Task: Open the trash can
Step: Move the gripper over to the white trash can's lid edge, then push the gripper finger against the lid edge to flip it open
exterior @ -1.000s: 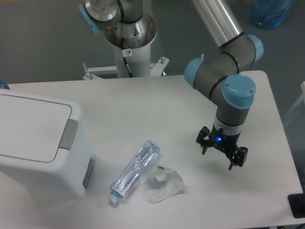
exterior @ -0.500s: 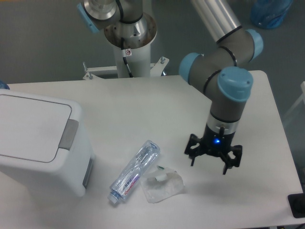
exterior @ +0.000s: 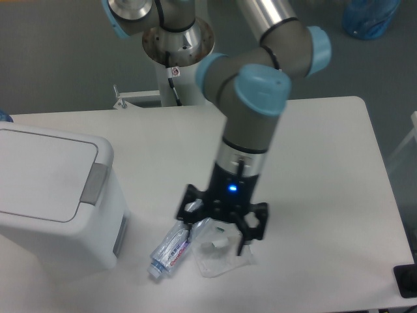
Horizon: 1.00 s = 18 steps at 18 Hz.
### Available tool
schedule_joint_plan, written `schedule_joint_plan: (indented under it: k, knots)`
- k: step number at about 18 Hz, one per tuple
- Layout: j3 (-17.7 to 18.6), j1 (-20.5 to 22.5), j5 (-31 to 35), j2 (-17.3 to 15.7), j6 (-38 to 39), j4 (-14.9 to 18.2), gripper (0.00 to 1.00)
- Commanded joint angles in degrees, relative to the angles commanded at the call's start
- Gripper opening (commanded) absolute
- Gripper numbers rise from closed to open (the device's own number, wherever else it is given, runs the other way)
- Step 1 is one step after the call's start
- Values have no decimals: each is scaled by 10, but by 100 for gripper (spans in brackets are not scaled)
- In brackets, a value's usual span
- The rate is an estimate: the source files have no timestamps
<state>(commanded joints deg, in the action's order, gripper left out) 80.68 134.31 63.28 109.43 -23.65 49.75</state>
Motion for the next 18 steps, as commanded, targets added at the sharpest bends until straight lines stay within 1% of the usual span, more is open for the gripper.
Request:
schedule_joint_plan:
  k: [4, 9, 14, 18]
  knots:
    - [1, -16, -1, -27, 40, 0, 100]
    - [7, -19, -2, -41, 53, 0, 100]
    - [59, -24, 2, -80, 41, -1, 100]
    - [85, -24, 3, -99, 35, -3, 100]
